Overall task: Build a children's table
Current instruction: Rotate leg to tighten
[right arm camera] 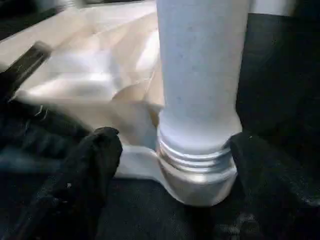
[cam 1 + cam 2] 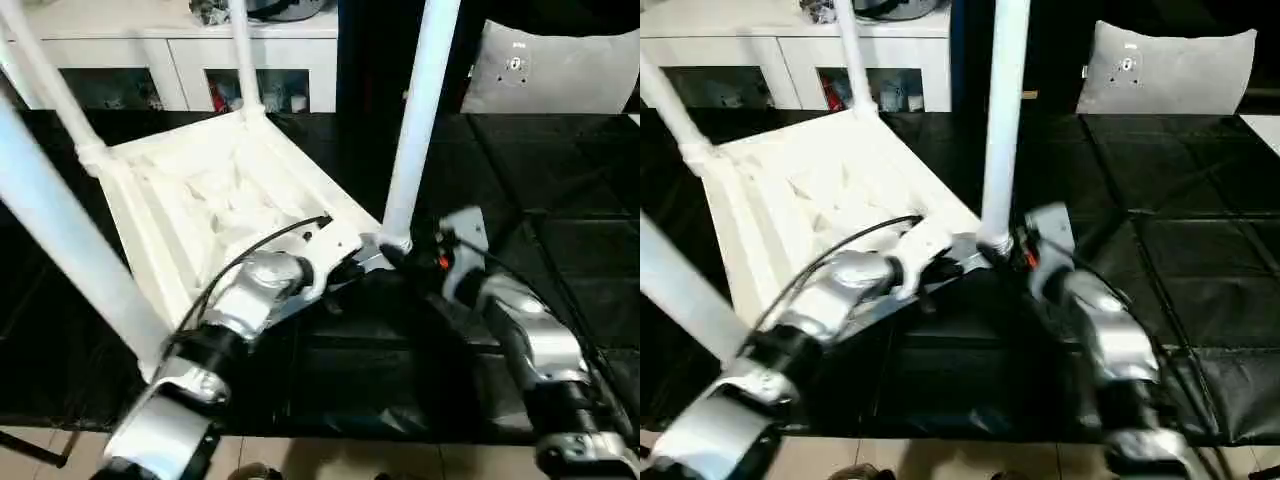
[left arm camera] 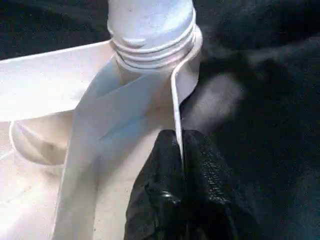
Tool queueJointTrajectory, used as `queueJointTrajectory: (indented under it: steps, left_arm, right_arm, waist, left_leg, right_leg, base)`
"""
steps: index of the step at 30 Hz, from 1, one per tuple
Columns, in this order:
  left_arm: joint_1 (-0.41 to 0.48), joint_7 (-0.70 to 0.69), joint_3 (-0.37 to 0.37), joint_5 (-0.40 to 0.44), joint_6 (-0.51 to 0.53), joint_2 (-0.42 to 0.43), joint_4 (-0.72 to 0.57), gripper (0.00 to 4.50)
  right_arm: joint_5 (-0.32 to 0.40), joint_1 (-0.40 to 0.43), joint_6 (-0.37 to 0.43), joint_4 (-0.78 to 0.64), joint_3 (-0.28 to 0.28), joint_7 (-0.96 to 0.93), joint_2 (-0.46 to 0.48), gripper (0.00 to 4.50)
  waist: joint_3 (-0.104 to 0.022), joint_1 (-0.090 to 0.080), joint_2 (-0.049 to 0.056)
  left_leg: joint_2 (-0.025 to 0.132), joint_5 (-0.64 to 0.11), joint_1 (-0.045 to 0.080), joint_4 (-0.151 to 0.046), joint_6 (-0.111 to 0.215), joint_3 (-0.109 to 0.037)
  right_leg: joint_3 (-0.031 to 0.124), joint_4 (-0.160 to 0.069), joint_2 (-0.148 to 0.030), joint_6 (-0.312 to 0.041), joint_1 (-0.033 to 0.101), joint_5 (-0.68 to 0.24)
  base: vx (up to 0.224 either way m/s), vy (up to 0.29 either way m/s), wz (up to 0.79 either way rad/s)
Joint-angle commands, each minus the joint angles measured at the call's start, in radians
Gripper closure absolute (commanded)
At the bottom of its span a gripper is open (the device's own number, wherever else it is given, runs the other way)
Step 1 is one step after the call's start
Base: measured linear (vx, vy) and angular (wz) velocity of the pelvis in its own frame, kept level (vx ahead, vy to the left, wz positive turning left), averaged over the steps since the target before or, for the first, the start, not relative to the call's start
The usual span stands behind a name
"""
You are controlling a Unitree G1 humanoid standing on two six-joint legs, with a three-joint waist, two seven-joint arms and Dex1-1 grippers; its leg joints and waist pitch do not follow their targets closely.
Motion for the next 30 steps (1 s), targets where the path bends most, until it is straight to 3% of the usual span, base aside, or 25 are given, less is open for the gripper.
queueJointTrajectory:
  steps: [1, 6, 8, 11, 12, 15, 19, 25, 30]
  left_arm:
    - [0.017, -0.095, -0.051, 0.017, -0.071, 0.04, -0.023, 4.5]
    - [0.029, -0.207, -0.092, 0.023, -0.134, 0.098, -0.026, 4.5]
    - [0.036, -0.302, -0.105, 0.001, -0.157, 0.129, -0.043, 4.5]
    - [0.042, -0.373, -0.116, -0.023, -0.163, 0.15, -0.064, 4.5]
    - [0.043, -0.382, -0.117, -0.026, -0.163, 0.152, -0.067, 4.5]
    - [0.053, -0.473, -0.138, -0.051, -0.166, 0.178, -0.109, 4.5]
    - [0.056, -0.519, -0.151, -0.059, -0.17, 0.191, -0.129, 4.5]
    - [0.052, -0.532, -0.152, -0.056, -0.168, 0.193, -0.13, 4.5]
    - [0.051, -0.533, -0.152, -0.058, -0.162, 0.191, -0.133, 4.5]
  right_arm:
    - [0.007, 0.002, -0.026, -0.033, 0.019, 0.095, -0.026, 0.29]
    - [0.029, -0.003, -0.059, -0.022, 0.037, 0.231, -0.084, 0.18]
    - [0.083, -0.006, -0.049, -0.022, 0.045, 0.346, -0.109, 0.18]
    - [0.096, -0.016, -0.057, -0.007, 0.053, 0.398, -0.12, 0.18]
    - [0.097, -0.017, -0.056, -0.005, 0.055, 0.406, -0.121, 0.44]
    - [0.114, -0.029, -0.034, -0.001, 0.068, 0.485, -0.132, 0.68]
    - [0.122, -0.039, -0.025, 0.012, 0.091, 0.538, -0.143, 0.98]
    - [0.123, -0.045, -0.017, 0.017, 0.111, 0.579, -0.14, 1.5]
    - [0.119, -0.048, -0.007, 0.02, 0.121, 0.597, -0.14, 1.95]
  waist:
    - [-0.06, 0.01, -0.014]
    - [-0.063, 0.022, -0.014]
    - [-0.064, 0.034, -0.011]
    - [-0.066, 0.046, -0.011]
    - [-0.067, 0.048, -0.01]
    - [-0.067, 0.054, -0.014]
    - [-0.067, 0.064, -0.012]
    - [-0.066, 0.069, -0.017]
    - [-0.069, 0.069, -0.018]
  left_leg:
    - [0.06, -0.213, 0.011, -0.065, 0.091, -0.032]
    - [0.067, -0.209, 0.014, -0.065, 0.09, -0.031]
    - [0.068, -0.209, 0.015, -0.064, 0.091, -0.03]
    - [0.073, -0.195, 0.017, -0.063, 0.091, -0.029]
    - [0.072, -0.193, 0.017, -0.063, 0.089, -0.029]
    - [0.073, -0.187, 0.016, -0.063, 0.088, -0.029]
    - [0.074, -0.192, 0.017, -0.062, 0.081, -0.029]
    - [0.072, -0.208, 0.016, -0.064, 0.067, -0.03]
    - [0.071, -0.182, 0.015, -0.062, 0.074, -0.03]
  right_leg:
    - [0.055, -0.088, -0.088, -0.161, 0.053, -0.307]
    - [0.056, -0.08, -0.088, -0.178, 0.05, -0.281]
    - [0.056, -0.076, -0.09, -0.19, 0.051, -0.265]
    - [0.057, -0.071, -0.09, -0.201, 0.048, -0.241]
    - [0.058, -0.069, -0.091, -0.205, 0.047, -0.237]
    - [0.058, -0.066, -0.093, -0.214, 0.05, -0.23]
    - [0.059, -0.068, -0.094, -0.209, 0.048, -0.254]
    - [0.059, -0.072, -0.095, -0.185, 0.048, -0.309]
    - [0.058, -0.069, -0.094, -0.186, 0.048, -0.287]
  base:
    - [0.0, 0.0, 0.0]
    - [0.0, 0.0, 0.0]
    - [0.0, 0.0, 0.0]
    - [0.0, 0.0, 0.0]
    - [0.0, 0.0, 0.0]
    - [0.0, 0.0, 0.0]
    - [0.0, 0.0, 0.0]
    - [0.0, 0.0, 0.0]
    - [0.0, 0.0, 0.0]
